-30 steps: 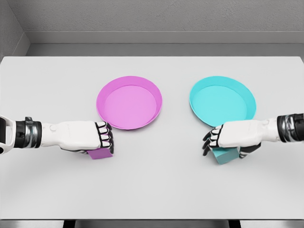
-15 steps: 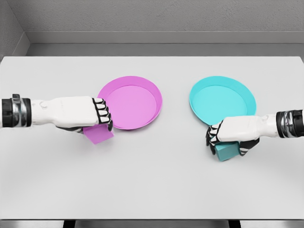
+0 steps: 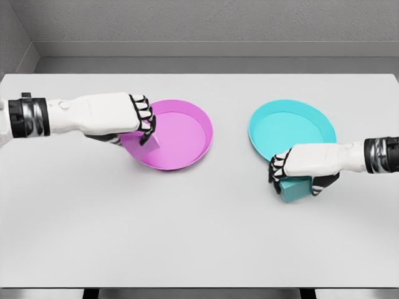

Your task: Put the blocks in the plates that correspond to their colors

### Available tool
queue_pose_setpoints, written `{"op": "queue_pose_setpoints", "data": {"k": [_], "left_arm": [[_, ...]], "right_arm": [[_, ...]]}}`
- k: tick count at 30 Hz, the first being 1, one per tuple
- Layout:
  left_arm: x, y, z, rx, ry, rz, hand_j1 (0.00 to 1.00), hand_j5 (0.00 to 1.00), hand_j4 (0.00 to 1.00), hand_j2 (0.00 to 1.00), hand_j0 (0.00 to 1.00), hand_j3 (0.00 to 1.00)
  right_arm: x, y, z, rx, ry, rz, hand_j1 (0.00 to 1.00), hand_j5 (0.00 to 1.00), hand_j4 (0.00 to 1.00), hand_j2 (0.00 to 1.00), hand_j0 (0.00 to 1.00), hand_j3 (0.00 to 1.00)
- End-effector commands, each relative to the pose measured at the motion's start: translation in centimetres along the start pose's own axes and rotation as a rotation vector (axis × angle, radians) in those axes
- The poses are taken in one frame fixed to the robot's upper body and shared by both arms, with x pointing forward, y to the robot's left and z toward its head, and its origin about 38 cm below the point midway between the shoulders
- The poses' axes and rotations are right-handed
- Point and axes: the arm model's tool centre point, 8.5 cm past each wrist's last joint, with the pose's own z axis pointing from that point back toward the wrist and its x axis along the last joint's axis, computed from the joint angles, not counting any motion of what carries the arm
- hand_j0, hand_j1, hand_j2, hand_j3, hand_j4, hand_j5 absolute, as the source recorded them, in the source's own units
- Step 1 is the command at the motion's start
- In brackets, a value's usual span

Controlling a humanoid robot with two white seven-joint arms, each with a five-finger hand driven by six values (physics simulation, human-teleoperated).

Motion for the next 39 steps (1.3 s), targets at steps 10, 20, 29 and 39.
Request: {"op": "queue_pose_setpoints", "data": {"k": [10,20,29,39], "left_arm": [[-2.2,-2.2,-5.5,-0.022,0.021,0.075,0.38,0.38,0.38,0.38,0.38,0.38],[-2.4,-2.3,-5.4,-0.016,0.024,0.090,1.00,1.00,1.00,1.00,1.00,1.00],[-3.0,-1.9,-3.8,0.047,0.018,0.179,1.00,1.00,1.00,1.00,1.00,1.00],[-8.5,-7.3,8.5,0.106,0.277,0.492,1.00,1.00,1.00,1.00,1.00,1.00]], "right_arm": [[0.8,-3.7,2.7,-0.154,-0.035,-0.033,0.50,0.50,0.50,0.50,0.50,0.50],[-5.4,-5.2,5.3,-0.354,0.074,-0.197,0.52,0.52,0.52,0.52,0.52,0.52],[-8.9,-5.6,7.0,-0.449,0.164,-0.262,1.00,1.00,1.00,1.00,1.00,1.00],[-11.2,-2.8,12.7,-0.553,0.306,-0.342,1.00,1.00,1.00,1.00,1.00,1.00]]}}
